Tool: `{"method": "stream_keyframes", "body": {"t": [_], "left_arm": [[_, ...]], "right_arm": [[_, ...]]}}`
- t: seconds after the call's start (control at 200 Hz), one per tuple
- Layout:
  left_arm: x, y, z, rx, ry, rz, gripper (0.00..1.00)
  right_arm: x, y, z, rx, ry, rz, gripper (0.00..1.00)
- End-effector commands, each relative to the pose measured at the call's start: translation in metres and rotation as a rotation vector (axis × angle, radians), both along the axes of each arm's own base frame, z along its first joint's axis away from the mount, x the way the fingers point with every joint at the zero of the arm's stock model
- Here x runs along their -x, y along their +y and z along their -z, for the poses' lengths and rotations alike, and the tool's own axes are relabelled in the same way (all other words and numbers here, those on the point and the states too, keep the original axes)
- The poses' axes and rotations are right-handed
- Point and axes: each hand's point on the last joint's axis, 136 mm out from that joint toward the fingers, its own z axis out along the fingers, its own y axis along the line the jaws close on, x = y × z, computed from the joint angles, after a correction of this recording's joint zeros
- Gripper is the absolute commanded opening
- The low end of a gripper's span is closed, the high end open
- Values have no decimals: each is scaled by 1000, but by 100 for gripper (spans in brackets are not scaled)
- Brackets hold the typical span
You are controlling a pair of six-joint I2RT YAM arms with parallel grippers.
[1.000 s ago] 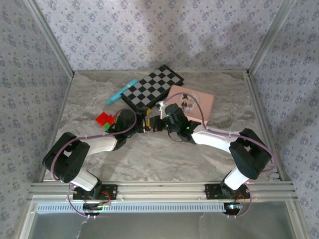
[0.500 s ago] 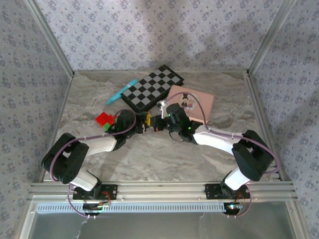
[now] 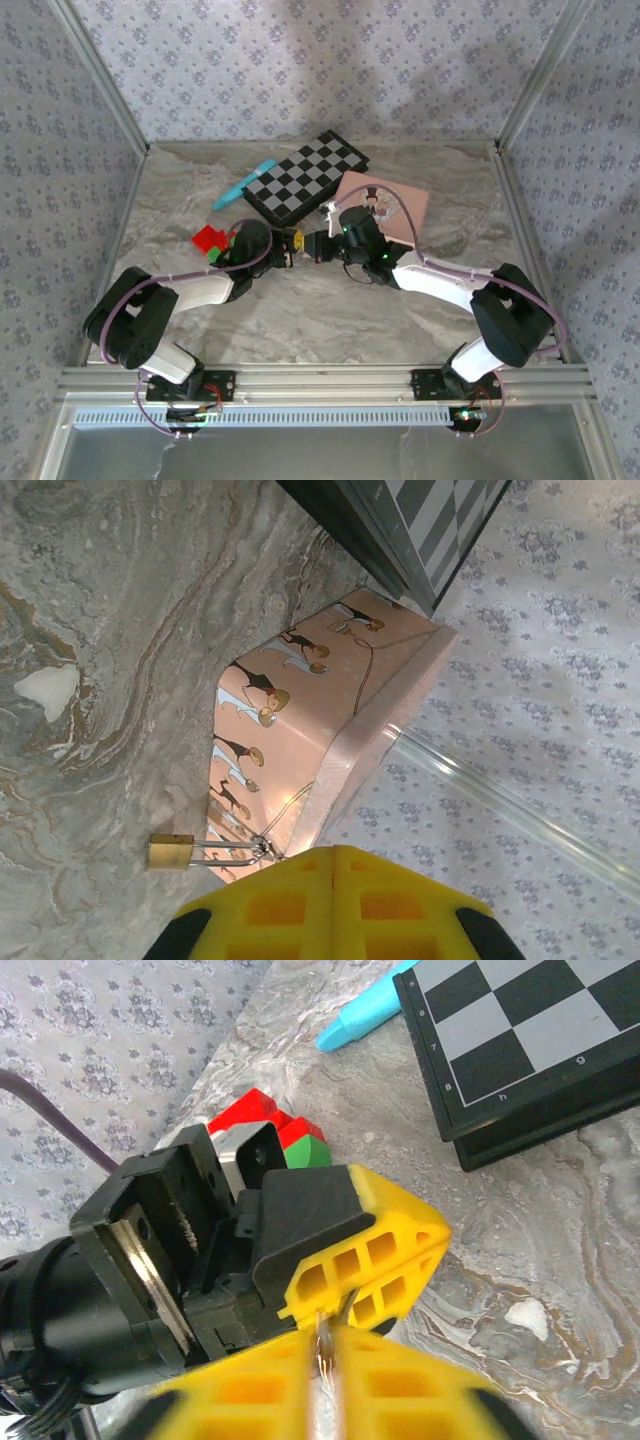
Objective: Unlock the padlock with the key
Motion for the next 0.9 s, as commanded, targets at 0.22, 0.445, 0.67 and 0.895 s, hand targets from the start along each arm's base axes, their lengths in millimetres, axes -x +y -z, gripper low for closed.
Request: {"method": "stream_keyframes", "body": {"t": [0.22,0.445,0.67,0.895], "left_arm": [[-21,5,-72,-539,-491,210,0],[-17,-21,-124,-708,-885,388,0],[-5,-31,-160,-727,-1125,418,0],[3,-35,-174,-630,-1174,400,0]], "right_arm": [[-4,-44,-28,-144,20,-23,65],[-4,-51,-63,-276,18,-75,66],[1,-37,-94,-378,-50,-136,65],[-1,-24,-90,-436,-69,-155,53]]}}
